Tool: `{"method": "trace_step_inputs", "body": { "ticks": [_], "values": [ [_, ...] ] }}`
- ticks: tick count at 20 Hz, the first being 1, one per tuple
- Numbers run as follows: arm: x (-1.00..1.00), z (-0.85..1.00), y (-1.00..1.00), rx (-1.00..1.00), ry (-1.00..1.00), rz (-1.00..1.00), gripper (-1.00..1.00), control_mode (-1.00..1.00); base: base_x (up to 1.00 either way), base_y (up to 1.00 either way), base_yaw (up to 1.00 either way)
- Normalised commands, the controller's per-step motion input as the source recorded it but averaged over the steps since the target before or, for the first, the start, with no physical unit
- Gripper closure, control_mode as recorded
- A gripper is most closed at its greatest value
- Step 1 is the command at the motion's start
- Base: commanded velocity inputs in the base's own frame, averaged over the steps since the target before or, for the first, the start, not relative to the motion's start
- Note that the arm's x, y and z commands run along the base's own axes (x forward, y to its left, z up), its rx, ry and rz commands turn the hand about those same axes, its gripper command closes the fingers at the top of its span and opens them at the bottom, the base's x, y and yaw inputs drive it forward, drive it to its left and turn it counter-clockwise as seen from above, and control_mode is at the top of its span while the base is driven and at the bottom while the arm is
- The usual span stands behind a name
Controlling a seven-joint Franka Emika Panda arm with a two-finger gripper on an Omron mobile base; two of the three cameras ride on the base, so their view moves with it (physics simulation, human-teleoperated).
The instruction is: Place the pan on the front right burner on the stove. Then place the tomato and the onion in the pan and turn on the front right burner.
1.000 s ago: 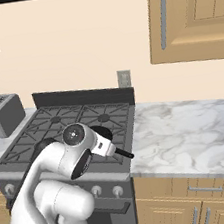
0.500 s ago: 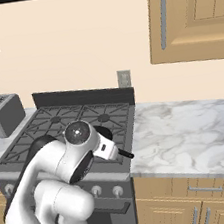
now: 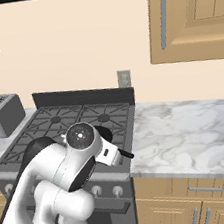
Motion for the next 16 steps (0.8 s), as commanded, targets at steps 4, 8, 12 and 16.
{"method": "trace_step_inputs", "body": {
  "ticks": [4, 8, 12, 16],
  "values": [
    [-0.33, 0.00, 0.00, 0.00, -0.01, 0.00, -1.00, -1.00, 0.00, 0.00, 0.00],
    [-0.31, 0.00, 0.00, 0.00, -0.01, 0.00, -1.00, -1.00, 0.00, 0.00, 0.00],
    [-0.34, 0.00, 0.00, 0.00, -0.05, 0.00, -1.00, -1.00, 0.00, 0.00, 0.00],
    [-0.29, 0.00, 0.00, 0.00, -0.04, 0.00, -1.00, -1.00, 0.00, 0.00, 0.00]
  ]
}}
